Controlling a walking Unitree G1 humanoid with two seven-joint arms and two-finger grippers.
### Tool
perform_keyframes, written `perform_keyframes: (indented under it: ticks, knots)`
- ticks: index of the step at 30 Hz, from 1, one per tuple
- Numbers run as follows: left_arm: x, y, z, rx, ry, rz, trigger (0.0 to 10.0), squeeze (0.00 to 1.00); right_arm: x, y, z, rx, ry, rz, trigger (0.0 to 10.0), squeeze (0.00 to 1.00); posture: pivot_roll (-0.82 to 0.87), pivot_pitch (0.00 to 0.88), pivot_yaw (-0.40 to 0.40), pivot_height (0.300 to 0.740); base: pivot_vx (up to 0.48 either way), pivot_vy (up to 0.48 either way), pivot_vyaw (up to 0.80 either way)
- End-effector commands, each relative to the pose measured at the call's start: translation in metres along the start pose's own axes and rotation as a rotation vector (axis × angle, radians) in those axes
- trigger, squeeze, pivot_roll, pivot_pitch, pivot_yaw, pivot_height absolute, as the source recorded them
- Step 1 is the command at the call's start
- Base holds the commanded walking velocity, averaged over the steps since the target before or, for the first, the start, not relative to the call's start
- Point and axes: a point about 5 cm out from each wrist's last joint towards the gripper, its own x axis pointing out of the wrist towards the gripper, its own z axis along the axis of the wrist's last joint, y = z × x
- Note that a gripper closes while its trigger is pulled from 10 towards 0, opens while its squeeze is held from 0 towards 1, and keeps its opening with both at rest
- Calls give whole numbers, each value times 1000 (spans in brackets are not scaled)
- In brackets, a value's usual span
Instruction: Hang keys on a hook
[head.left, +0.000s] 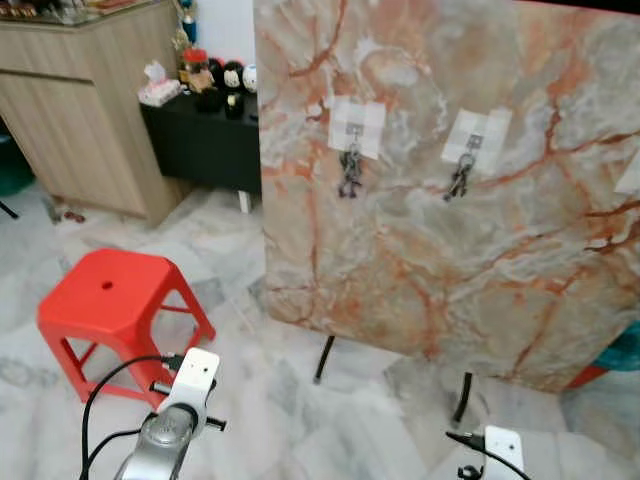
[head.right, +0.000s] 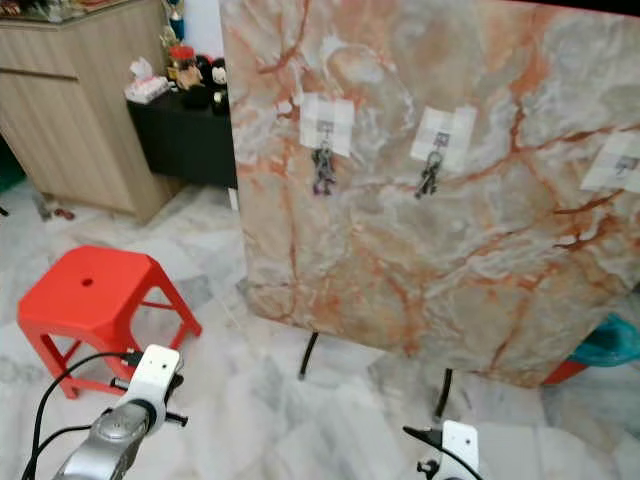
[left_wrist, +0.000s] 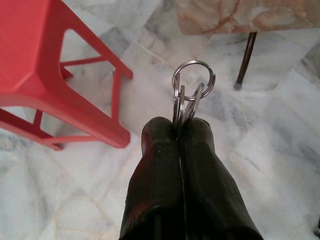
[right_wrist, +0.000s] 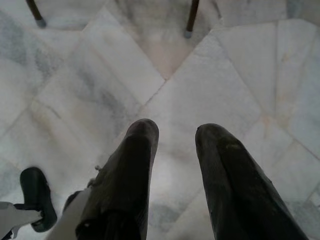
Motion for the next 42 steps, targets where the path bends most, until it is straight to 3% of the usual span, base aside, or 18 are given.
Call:
perform_keyframes:
  ticks: [1, 19, 26, 42]
  knots:
    - [1, 2, 4, 13, -9, 4, 10000, 0, 0, 1, 2, 22, -12, 3, 10000, 0, 89, 0, -64, 740, 0, -315, 0]
    - [1, -4, 3, 9, -15, -7, 10000, 0, -1, -3, -4, 33, -22, 0, 10000, 0, 86, 0, -68, 740, 0, -317, 0]
    - [1, -8, 2, 11, -16, -18, 10000, 0, -1, -7, -7, 122, -27, -24, 10000, 0, 85, 0, -62, 740, 0, -319, 0]
    - [1, -12, 1, -2, -21, -21, 10000, 0, -2, -12, -2, 161, -65, -29, 10000, 0, 85, 0, -66, 740, 0, -319, 0]
